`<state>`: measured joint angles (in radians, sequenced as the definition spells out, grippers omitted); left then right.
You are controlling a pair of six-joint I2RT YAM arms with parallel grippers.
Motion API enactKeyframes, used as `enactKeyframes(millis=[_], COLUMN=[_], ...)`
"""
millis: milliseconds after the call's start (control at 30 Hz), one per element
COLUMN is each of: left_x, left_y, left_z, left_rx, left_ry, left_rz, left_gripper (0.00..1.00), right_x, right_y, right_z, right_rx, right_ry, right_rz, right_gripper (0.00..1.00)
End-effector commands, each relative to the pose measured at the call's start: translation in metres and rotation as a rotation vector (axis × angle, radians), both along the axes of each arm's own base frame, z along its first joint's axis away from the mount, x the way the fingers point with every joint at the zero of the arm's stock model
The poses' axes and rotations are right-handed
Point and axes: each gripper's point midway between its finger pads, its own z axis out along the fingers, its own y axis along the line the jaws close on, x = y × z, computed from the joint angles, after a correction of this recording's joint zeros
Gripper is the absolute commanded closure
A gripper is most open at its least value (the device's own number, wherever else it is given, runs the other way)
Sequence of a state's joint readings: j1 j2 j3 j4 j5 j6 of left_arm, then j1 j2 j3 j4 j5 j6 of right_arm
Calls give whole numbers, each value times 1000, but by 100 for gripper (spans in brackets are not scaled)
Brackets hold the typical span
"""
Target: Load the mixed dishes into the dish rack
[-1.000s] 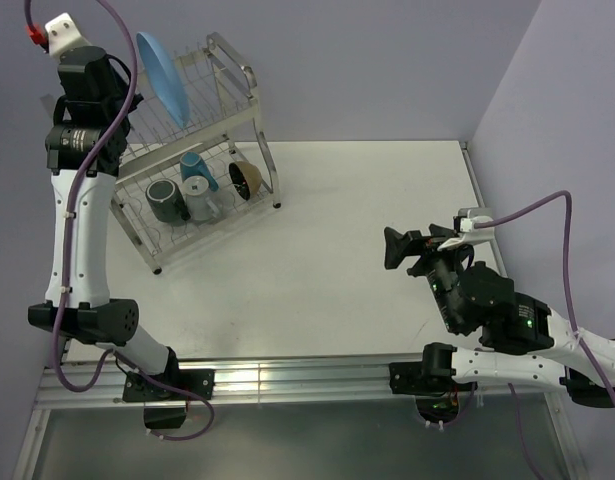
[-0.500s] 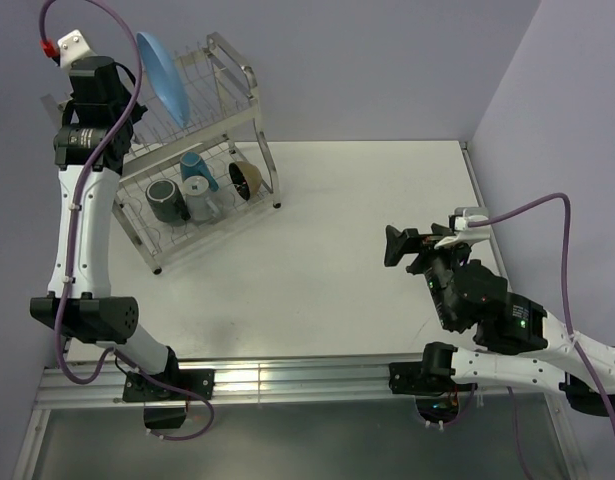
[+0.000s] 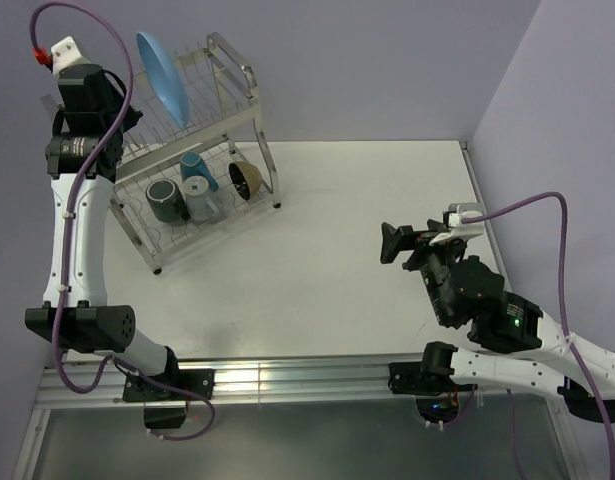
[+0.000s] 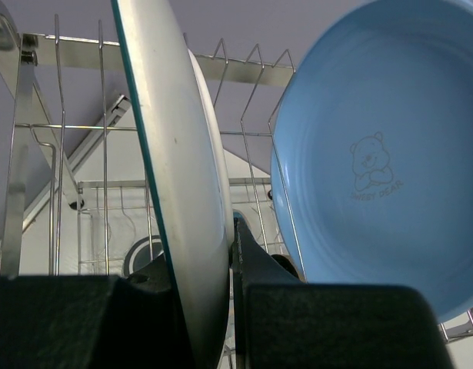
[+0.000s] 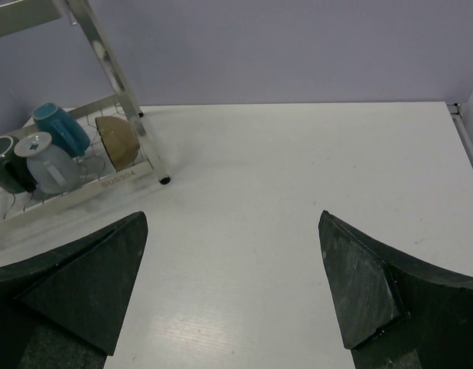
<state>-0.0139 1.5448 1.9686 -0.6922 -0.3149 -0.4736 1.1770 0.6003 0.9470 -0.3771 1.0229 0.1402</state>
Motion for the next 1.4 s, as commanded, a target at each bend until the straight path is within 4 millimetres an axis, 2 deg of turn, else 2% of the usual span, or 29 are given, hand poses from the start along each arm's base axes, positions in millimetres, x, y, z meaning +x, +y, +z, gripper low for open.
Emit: enactKeyframes(millis=[0, 100, 200, 233, 400, 433, 700, 733, 1000, 1100, 1200, 1233, 1367], left_x=[-1, -1, -4, -5, -8, -8, -11, -12, -22, -29, -35, -37, -42], left_y=[-19, -23, -27, -16, -11, -11, -9, -10, -6, -1, 5, 7, 9], left_z=[-5, -16, -25, -27, -33, -32, -26, -24, -12, -16, -23, -32, -35], left_rx=[-67, -102, -125, -134, -149, -149, -158, -162, -173, -201, -220, -228, -243], left_ry=[-3, 17, 34, 38, 47, 46, 34, 30, 7, 15, 47, 82, 101], left_rz=[-98, -113, -123, -93, -73, -70, -60, -59, -31, 23, 76, 99, 127], left_gripper=[100, 100, 93, 87, 66, 59, 37, 31, 24, 2, 1, 1, 1], right_x=[2, 3, 4, 5, 7, 7, 9, 9, 9, 10, 11, 11, 12], right_y=[0, 1, 3, 3, 6, 7, 11, 11, 12, 12, 12, 13, 15], right_z=[7, 7, 8, 8, 12, 11, 10, 10, 7, 7, 7, 8, 8], right_rx=[31, 23, 16, 13, 3, 1, -6, -4, -11, -15, -18, -18, -21], right_ry=[-18, -20, -22, -21, -25, -23, -20, -20, -15, -15, -14, -15, -16], right_rz=[-7, -5, 3, 0, 14, 15, 28, 28, 31, 31, 29, 31, 37], right_gripper=[0, 0, 0, 0, 0, 0, 0, 0, 0, 0, 0, 0, 0])
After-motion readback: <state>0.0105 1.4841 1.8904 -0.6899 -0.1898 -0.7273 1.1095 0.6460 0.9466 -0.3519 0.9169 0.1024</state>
